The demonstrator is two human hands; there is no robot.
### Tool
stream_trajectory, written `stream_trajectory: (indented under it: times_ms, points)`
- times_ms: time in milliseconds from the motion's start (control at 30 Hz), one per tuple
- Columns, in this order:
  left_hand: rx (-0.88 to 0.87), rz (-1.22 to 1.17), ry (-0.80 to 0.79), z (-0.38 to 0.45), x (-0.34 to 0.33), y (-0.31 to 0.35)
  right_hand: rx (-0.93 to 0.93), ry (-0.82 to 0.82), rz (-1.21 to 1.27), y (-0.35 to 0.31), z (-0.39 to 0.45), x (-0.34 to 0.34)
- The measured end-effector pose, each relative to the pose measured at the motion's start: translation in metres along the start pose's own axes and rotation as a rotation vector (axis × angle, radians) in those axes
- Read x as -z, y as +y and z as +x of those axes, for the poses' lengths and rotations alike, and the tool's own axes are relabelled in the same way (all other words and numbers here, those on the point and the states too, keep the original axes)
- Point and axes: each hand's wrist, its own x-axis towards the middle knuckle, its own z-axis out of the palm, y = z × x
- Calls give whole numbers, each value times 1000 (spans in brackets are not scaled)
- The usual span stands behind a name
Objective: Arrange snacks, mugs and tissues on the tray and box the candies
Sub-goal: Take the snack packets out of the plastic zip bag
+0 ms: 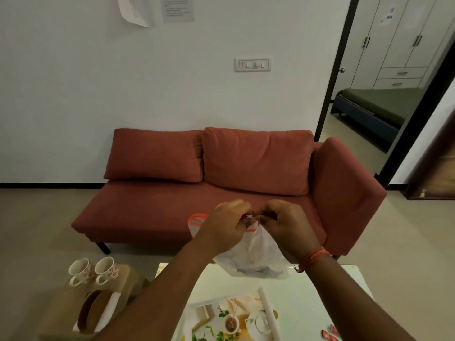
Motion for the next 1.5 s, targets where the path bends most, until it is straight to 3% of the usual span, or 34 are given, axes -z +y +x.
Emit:
stream_trajectory:
  times_ms: [167,300,533,733,1033,1400,1500]
  points:
    - [-47,80,38,3,18,-10,-24,83,-43,-5,7,12]
    - [30,100,121,-9,46,-43,-124,177,22,7,9,37]
    - [296,-207,162,-43,55,-78,-120,231,-28,14,13,58]
    - [417,-375,-52,-58,58,-79,-87,230,32,13,15,55]
    - [333,-375,-185,-25,50,-26,-19,160,105,-2,24,51]
    - [253,-359,-175,-1,26,10,5,173,130,-7,34,41]
    - [257,-245,-171,-2,20,12,10,172,140,-8,36,36]
